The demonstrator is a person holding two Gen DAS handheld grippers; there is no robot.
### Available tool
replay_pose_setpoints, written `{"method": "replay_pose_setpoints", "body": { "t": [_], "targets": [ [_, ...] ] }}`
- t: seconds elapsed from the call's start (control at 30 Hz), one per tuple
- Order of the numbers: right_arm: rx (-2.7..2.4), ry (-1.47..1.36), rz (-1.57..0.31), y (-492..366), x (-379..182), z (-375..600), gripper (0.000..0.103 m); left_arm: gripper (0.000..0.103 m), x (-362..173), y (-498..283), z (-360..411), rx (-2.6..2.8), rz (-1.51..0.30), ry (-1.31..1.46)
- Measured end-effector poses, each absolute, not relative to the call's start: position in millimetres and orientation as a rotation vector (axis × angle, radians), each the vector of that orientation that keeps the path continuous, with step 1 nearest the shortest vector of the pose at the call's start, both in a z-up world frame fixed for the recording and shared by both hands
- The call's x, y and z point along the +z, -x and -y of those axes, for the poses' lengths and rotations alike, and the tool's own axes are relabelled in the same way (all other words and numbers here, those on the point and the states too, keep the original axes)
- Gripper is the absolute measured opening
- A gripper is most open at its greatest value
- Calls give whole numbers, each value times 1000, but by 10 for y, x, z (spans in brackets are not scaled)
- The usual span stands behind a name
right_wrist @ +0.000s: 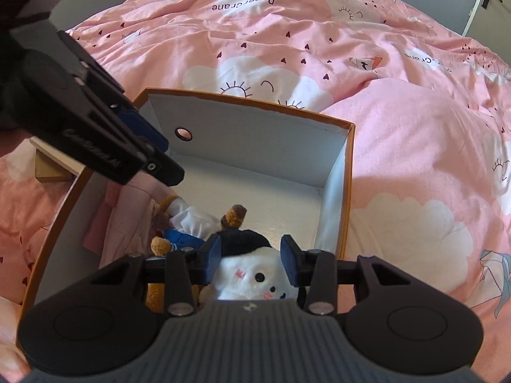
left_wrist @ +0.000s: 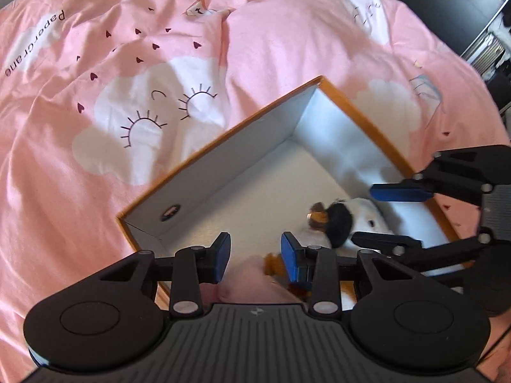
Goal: Organize objects
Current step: 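Open both grippers to release the toys inside the box and withdraw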
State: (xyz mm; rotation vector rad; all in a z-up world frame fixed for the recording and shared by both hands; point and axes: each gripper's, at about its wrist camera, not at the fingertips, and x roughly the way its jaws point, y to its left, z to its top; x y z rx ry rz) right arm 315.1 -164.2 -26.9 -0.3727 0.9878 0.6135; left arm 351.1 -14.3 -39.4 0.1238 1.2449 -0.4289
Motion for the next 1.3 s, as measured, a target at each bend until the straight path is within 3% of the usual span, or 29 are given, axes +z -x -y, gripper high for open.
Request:
{"method": "replay_pose_setpoints", "body": {
  "t": [0.1, 0.17, 0.5, 0.7, 0.97, 1.3],
  "targets": [
    [663, 384, -949, -3092, -190, 1554, 38, 43, -423, -3590, 169, -428, -1308, -200],
    [710, 393, -936, -3067, -163, 1455, 23, 43, -478, -3662, 177, -415, -1366, -226],
    [791, 419, -922, -3114, -245, 1107, 16, 46, -562, -3895, 40, -345, -1456, -196],
    [779, 427, -926, -3168, -308, 1073, 15, 30, -607, -3758, 204, -354, -1442, -461],
    [790, 431, -929, -3157, -358, 1036, 15, 19, -740, -3686, 403, -414, -1479, -703],
    [815, 413, -962, -3133, -407, 1060, 15, 3, -776, -3617, 309, -514, -1569, -571]
  ]
}}
